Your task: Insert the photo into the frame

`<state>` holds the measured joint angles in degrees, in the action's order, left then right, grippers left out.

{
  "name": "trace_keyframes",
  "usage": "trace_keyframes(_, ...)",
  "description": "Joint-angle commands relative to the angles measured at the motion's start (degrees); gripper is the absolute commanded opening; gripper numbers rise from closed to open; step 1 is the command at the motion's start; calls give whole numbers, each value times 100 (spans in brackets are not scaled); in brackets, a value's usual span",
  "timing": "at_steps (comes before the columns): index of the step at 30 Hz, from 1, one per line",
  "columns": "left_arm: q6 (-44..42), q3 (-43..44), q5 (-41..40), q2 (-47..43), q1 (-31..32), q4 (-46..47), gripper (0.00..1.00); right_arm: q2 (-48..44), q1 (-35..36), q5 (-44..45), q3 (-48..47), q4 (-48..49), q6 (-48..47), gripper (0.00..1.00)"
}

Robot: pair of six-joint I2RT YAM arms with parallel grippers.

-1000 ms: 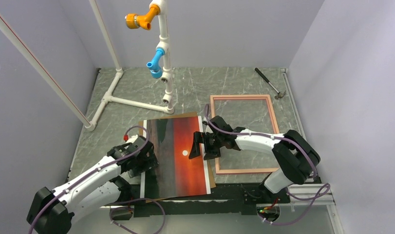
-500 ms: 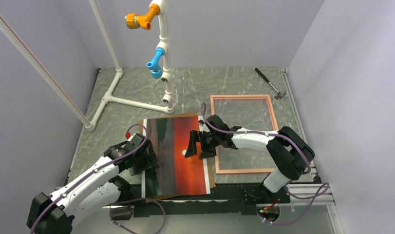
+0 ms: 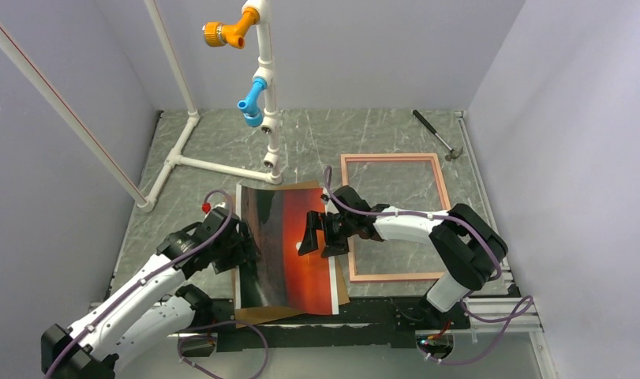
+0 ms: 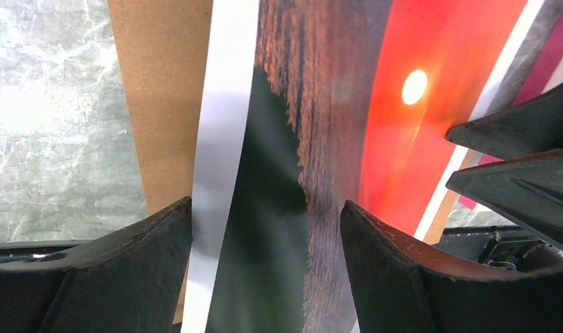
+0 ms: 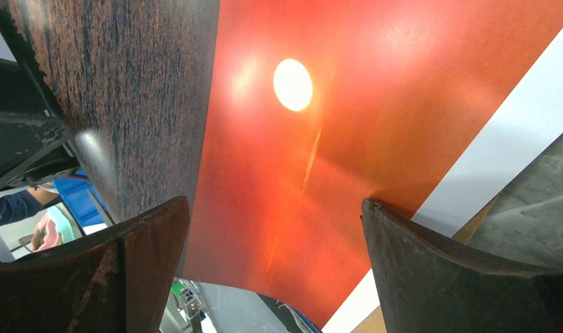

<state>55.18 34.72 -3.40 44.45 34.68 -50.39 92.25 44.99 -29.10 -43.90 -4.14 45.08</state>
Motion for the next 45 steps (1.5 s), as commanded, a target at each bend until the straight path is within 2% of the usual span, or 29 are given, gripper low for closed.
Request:
trace_keyframes(1, 89, 19, 143, -379, -6, 127, 79, 197, 27, 344, 24, -148, -138, 97)
trace_keyframes(6, 69, 212, -42, -786, -6, -207, 79, 214, 48, 325, 6, -127, -133, 97)
trace_keyframes(15, 198, -222, 357, -1206, -5, 414, 78, 231, 88, 336, 12, -100, -131, 97)
trace_keyframes(24, 190, -658, 361, -864, -6, 635, 78, 243, 100, 344, 0, -120, -139, 97)
trace_keyframes(27, 250, -814, 357, -838, -5, 694, 75, 232, 102, 367, -1, -139, -157, 97)
trace_keyframes(30, 306, -905, 353, -936, -6, 648, 67, 232, 102, 370, -5, -156, -166, 97)
trace_keyframes(33, 342, -914, 357, -1083, -5, 523, 55, 232, 108, 361, -18, -145, -157, 97)
trace_keyframes(43, 268, -626, 48, -1155, -5, 133, 0, -50, 111, 450, -202, -435, -240, 99)
trace_keyframes(45, 190, -367, -101, -1113, -10, -114, 0, -217, 110, 530, -303, -612, -273, 100)
